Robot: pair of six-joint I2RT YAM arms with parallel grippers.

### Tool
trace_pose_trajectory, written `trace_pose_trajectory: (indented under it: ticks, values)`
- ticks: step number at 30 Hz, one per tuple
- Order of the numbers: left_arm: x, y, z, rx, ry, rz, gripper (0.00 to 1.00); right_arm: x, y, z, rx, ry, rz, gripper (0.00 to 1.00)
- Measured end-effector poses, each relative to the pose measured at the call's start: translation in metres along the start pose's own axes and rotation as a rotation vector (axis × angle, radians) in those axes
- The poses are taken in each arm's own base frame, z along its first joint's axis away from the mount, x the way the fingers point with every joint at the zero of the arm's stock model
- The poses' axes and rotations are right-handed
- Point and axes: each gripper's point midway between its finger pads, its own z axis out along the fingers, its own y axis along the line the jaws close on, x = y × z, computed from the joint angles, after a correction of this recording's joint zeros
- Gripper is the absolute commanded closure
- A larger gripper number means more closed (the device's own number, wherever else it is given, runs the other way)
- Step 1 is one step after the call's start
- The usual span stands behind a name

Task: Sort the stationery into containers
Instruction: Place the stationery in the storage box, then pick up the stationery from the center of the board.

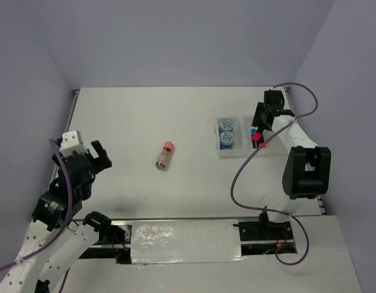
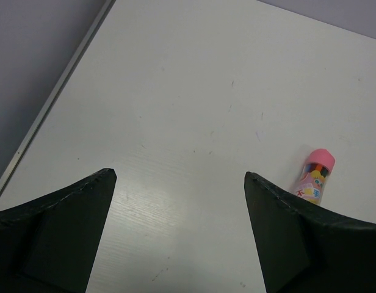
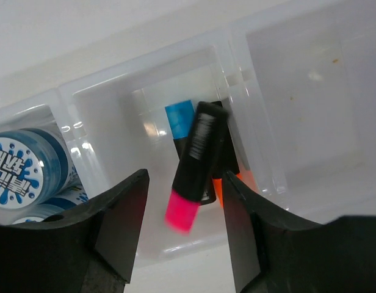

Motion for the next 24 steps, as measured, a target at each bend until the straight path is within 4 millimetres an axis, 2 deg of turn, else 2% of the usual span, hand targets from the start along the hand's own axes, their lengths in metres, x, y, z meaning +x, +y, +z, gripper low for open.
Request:
trace_pose_trajectory:
  ticks: [2,3,8,11,12,14,18,20,21,24]
  values:
    - [0.000,-0.002,0.000,0.010,0.000,-0.001,0.01,-0.001,0.001,0.000,-0.007,-0.005,0.005,0.38]
    - [0.000,-0.003,0.000,0.015,0.001,0.000,0.01,-0.001,0.002,-0.001,-0.011,-0.005,0.011,0.15]
    - [0.005,-0.016,0.006,0.059,0.034,0.034,0.01,-0.001,0.006,-0.005,-0.031,0.001,0.027,0.15]
    - [0.015,-0.036,0.013,0.128,0.092,0.056,0.01,-0.004,0.015,-0.016,-0.076,-0.007,0.046,0.14]
    - [0.021,-0.044,0.016,0.154,0.124,0.065,0.01,-0.007,0.020,-0.025,-0.099,-0.025,0.055,0.01]
    - [0.034,-0.064,0.024,0.208,0.204,0.083,0.01,-0.014,0.032,-0.050,-0.149,-0.073,0.062,0.00]
    - [0.066,-0.104,0.044,0.296,0.378,0.111,0.01,-0.015,0.078,-0.123,-0.324,-0.197,0.018,0.00]
    - [0.084,-0.123,0.054,0.323,0.454,0.136,0.01,-0.007,0.103,-0.156,-0.432,-0.242,-0.013,0.00]
    - [0.096,-0.133,0.060,0.333,0.503,0.160,0.01,0.000,0.111,-0.166,-0.475,-0.250,-0.022,0.00]
    - [0.129,-0.163,0.081,0.348,0.611,0.223,0.01,0.033,0.120,-0.175,-0.560,-0.211,-0.033,0.00]
